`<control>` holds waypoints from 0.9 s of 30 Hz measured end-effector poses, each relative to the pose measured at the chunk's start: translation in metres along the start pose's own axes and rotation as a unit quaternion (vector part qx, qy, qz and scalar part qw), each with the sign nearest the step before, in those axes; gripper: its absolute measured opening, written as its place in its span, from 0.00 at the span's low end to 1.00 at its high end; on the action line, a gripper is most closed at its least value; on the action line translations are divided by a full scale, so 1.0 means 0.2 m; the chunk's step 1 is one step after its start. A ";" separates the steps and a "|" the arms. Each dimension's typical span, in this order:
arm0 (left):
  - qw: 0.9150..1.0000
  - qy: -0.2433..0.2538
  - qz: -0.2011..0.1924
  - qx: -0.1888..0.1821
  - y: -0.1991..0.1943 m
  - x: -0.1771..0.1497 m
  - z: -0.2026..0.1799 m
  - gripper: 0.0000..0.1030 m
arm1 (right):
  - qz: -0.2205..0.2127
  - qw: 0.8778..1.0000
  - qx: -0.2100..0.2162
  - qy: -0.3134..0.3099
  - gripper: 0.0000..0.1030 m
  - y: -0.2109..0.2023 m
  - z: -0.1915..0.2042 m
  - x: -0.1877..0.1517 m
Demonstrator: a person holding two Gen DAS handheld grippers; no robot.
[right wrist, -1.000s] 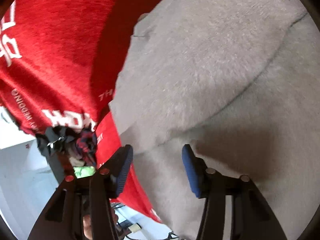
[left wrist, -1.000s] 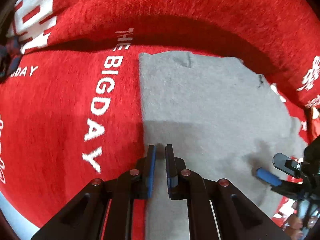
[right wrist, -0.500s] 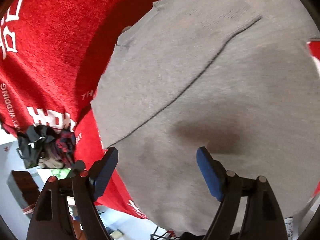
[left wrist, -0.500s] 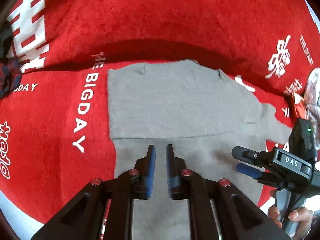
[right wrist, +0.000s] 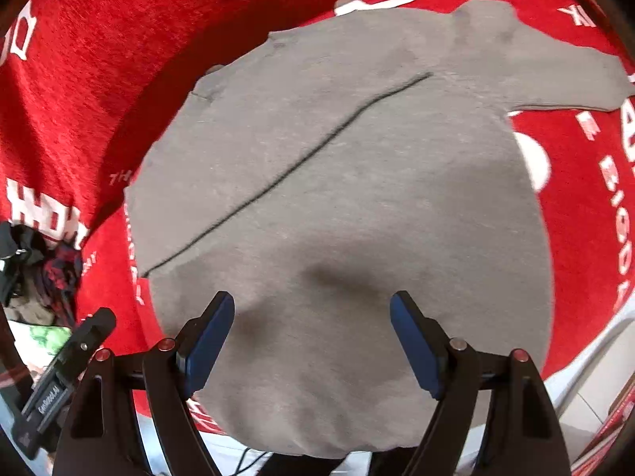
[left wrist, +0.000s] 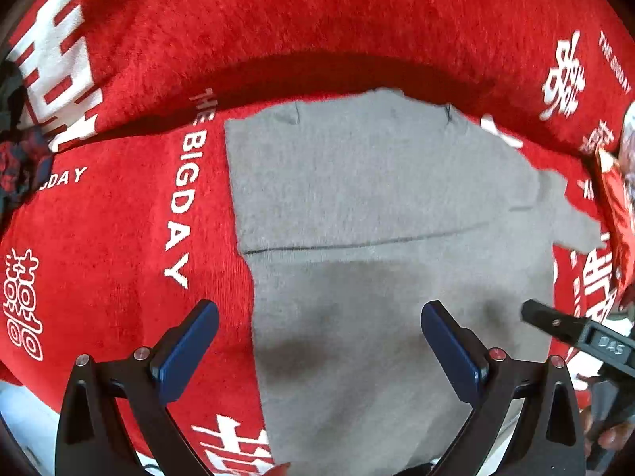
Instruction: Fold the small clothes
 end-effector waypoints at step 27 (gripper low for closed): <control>0.997 0.035 0.065 -0.009 0.31 0.25 -0.97 0.99 | -0.009 1.000 -0.015 0.012 0.81 -0.13 -0.77 0.49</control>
Point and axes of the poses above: each gripper's, at about its wrist camera, not at the fingertips, and y roughly the way its jaws point, z to its left, x to its top, the point moved 3 cm from there along y, roughly the way its jaws point, and after that the axes turned 7 degrees about y, right-handed, at the moved point
